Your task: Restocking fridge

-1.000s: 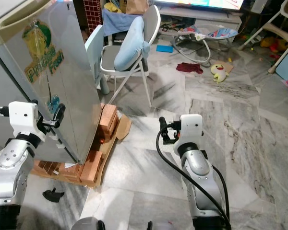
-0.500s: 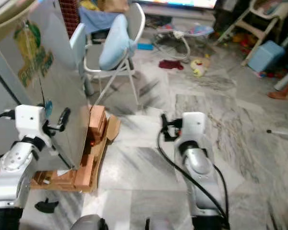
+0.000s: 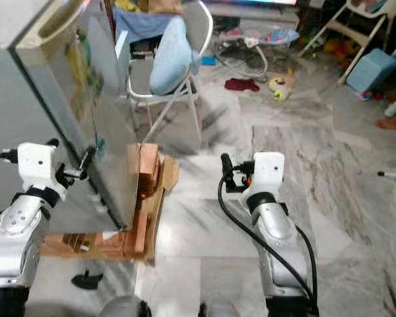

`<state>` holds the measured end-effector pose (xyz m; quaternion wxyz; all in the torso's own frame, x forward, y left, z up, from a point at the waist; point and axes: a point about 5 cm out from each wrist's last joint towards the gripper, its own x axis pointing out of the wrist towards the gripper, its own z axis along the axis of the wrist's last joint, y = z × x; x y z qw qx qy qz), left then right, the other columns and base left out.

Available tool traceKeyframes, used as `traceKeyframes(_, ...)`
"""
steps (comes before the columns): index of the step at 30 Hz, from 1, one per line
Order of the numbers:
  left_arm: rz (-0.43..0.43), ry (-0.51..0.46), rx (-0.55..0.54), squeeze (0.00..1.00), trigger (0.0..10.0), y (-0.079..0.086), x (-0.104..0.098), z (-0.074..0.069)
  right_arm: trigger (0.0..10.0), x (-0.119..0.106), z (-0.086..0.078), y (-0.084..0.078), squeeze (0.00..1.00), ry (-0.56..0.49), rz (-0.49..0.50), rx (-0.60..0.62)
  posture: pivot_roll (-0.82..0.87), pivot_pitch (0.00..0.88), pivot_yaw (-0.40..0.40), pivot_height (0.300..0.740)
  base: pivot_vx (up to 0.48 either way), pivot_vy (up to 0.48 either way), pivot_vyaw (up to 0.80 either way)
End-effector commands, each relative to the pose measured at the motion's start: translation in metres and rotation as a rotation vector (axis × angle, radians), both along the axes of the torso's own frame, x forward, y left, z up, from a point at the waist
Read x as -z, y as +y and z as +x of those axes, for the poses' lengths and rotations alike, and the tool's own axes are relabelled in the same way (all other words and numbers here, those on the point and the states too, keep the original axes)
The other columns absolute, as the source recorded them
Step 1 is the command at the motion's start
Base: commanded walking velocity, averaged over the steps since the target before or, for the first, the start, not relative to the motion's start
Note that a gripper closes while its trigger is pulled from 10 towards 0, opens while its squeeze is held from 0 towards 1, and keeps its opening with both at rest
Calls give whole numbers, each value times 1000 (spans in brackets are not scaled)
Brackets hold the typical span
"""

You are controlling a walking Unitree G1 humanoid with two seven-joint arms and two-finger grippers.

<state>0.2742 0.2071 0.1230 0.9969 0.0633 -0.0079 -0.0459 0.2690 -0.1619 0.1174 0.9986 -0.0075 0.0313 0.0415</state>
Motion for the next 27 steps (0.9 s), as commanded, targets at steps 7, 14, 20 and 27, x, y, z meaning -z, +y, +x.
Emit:
traceKeyframes(7,5,-16,37,0,10000,-6,-6,8,10000,-7,2,2,0,-75,-69,46,-36,42,-28,740,0,0,0)
traceKeyframes(14,21,-12,76,0,10000,-8,-15,26,10000,-7,1,5,0,-33,23,-24,-31,53,-31,740,0,0,0)
traceKeyframes(20,44,6,22,0,10000,2,-13,38,10000,-10,5,7,0,-59,35,-23,-42,36,-19,740,0,0,0)
traceKeyframes(27,39,14,-94,0,10000,17,-9,34,10000,-5,-5,12,0,-41,56,-25,-27,47,-30,740,0,0,0)
